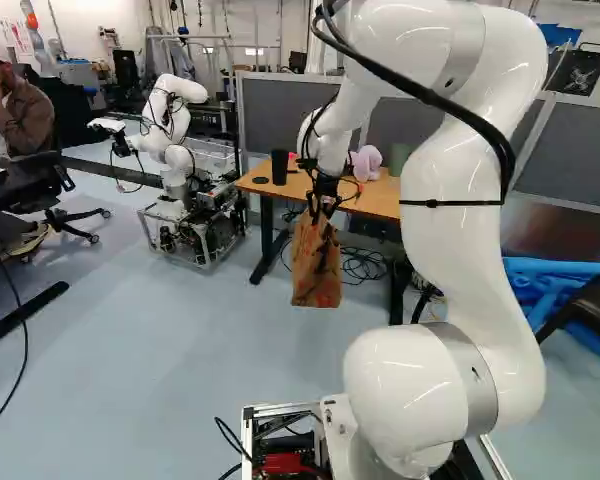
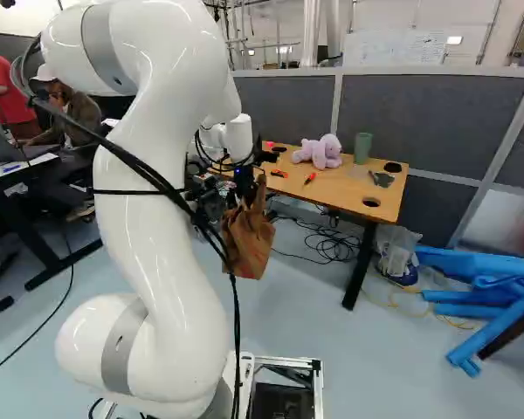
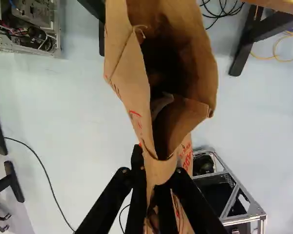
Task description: Pick up the bag on the ground and place it on the table
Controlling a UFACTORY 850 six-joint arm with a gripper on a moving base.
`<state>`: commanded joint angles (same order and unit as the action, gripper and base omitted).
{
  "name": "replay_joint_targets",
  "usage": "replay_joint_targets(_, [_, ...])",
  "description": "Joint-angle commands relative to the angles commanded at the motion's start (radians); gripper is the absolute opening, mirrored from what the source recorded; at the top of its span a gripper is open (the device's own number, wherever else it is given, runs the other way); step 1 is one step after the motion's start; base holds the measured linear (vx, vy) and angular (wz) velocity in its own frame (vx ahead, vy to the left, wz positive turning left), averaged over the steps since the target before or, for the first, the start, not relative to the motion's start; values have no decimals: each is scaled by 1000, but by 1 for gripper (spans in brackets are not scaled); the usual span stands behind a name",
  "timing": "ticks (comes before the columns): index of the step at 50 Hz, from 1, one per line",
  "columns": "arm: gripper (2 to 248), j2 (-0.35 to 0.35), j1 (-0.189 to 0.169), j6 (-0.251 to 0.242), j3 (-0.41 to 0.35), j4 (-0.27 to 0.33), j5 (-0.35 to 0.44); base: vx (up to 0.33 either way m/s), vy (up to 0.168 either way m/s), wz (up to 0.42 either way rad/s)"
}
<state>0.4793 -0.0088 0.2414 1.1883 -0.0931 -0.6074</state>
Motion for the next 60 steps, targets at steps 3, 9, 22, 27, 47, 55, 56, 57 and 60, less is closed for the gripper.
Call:
replay_joint_targets(3, [25, -9, 0, 0, -1, 0, -5, 0, 0, 0])
replay_joint_targets(9, [25, -26, 0, 0, -3, 0, -15, 0, 0, 0])
replay_joint_targets(22, [25, -61, 0, 0, -5, 0, -38, 0, 0, 0])
replay_joint_targets(27, [25, -73, 0, 0, -3, 0, -47, 0, 0, 0])
replay_joint_targets(47, [25, -119, 0, 0, 7, 0, -87, 0, 0, 0])
replay_joint_targets(55, [25, -136, 0, 0, 12, 0, -104, 0, 0, 0])
replay_joint_targets(56, [25, -138, 0, 0, 12, 0, -107, 0, 0, 0])
replay_joint_targets(57, [25, -140, 0, 0, 13, 0, -110, 0, 0, 0])
replay_joint_targets(60, [25, -146, 0, 0, 15, 0, -120, 0, 0, 0])
